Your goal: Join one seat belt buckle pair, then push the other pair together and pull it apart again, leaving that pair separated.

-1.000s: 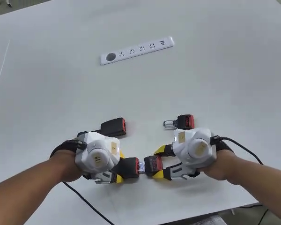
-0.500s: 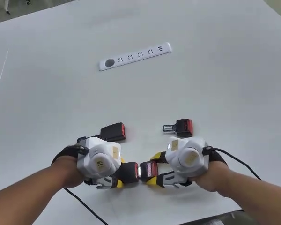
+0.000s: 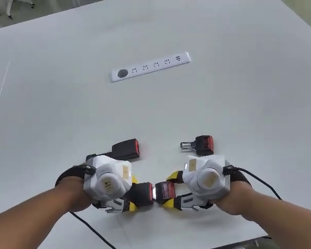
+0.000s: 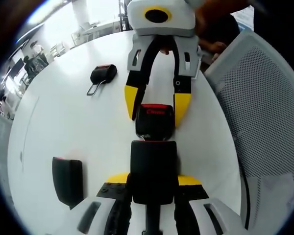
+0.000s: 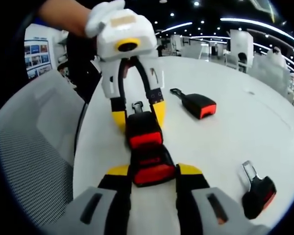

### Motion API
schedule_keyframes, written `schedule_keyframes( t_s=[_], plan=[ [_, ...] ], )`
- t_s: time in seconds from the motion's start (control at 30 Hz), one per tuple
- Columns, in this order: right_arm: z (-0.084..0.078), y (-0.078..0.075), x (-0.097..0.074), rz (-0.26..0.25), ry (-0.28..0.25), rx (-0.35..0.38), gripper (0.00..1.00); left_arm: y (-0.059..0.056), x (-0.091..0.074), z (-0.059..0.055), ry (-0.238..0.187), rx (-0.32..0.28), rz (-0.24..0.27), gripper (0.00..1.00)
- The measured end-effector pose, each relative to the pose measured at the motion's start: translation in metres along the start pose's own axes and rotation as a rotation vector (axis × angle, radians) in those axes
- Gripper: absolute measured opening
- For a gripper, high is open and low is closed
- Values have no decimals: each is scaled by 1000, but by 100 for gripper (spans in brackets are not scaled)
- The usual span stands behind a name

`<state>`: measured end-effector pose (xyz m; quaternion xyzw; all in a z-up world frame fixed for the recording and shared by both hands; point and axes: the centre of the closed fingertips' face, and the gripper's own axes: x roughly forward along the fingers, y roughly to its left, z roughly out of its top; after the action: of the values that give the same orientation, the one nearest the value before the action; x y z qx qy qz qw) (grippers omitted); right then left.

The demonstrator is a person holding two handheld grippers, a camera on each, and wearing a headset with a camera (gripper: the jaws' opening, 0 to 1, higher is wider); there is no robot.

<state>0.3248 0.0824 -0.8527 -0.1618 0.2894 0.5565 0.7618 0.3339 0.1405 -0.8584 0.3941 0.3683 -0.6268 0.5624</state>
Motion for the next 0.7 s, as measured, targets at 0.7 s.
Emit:
schedule_keyframes(
  t_s=[0.7],
  plan=[
    [-2, 0, -3, 11, -30, -60, 33, 1, -3, 0, -142, -36, -7, 33]
  ],
)
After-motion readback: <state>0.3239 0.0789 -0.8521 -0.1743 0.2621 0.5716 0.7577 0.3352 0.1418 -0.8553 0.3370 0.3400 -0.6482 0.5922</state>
